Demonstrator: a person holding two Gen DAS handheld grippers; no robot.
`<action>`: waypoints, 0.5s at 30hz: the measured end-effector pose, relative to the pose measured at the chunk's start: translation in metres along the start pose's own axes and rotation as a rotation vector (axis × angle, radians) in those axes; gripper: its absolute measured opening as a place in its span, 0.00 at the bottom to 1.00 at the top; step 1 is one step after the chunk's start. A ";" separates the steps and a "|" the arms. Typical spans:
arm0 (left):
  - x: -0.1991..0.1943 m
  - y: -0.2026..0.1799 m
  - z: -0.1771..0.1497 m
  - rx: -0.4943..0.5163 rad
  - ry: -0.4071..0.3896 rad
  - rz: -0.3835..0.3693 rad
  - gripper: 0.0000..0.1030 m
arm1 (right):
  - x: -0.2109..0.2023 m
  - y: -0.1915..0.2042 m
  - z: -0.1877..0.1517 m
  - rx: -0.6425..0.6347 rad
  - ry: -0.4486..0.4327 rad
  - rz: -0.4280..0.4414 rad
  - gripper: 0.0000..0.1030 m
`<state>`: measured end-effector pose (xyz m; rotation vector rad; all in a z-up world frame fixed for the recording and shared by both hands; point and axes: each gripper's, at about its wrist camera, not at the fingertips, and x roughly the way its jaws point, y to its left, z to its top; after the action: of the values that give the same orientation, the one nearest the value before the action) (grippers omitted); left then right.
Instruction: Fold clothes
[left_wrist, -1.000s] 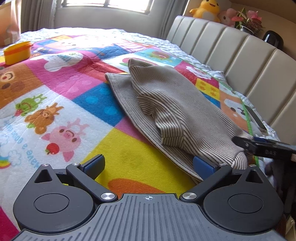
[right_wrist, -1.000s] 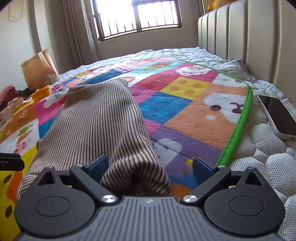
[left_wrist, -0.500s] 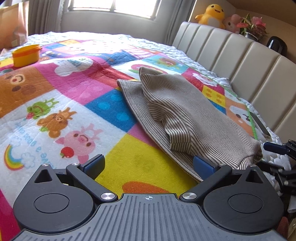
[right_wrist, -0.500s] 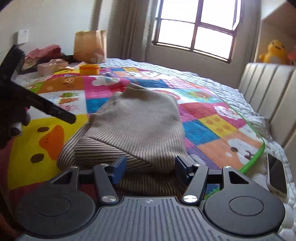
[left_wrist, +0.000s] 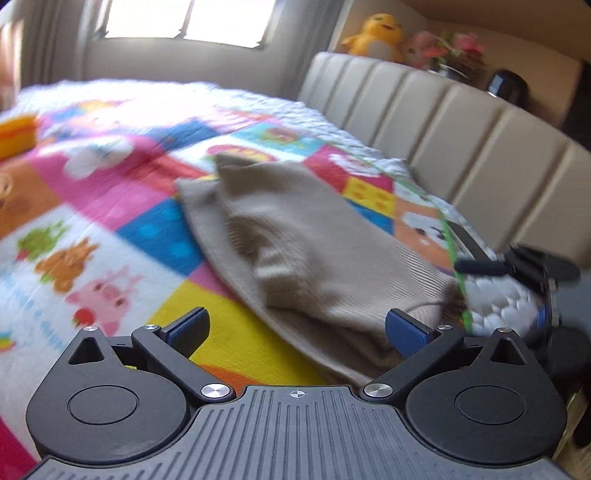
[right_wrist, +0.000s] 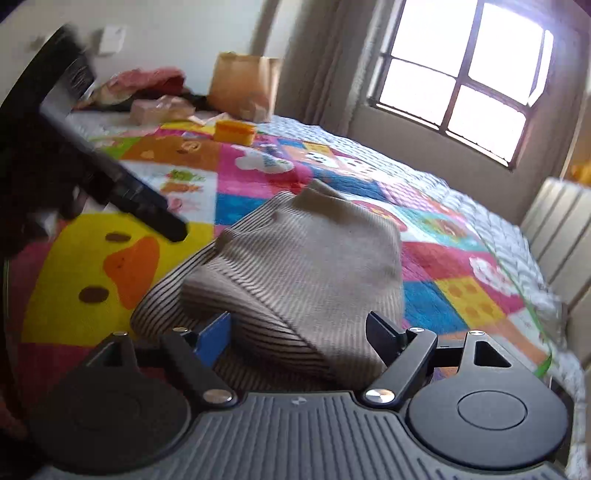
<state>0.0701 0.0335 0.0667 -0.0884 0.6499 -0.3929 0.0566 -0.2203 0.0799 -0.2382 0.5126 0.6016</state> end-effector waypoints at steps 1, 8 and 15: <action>-0.001 -0.010 -0.001 0.035 -0.006 -0.024 1.00 | -0.005 -0.020 0.000 0.121 -0.013 0.013 0.78; 0.017 -0.059 -0.015 0.151 0.062 -0.174 1.00 | 0.017 -0.071 -0.015 0.315 -0.029 -0.164 0.76; 0.038 -0.051 -0.042 0.274 0.117 0.084 1.00 | 0.048 -0.040 -0.034 0.274 0.066 -0.151 0.34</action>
<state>0.0557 -0.0264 0.0219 0.2229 0.7069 -0.4047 0.1008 -0.2418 0.0283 -0.0359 0.6284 0.3722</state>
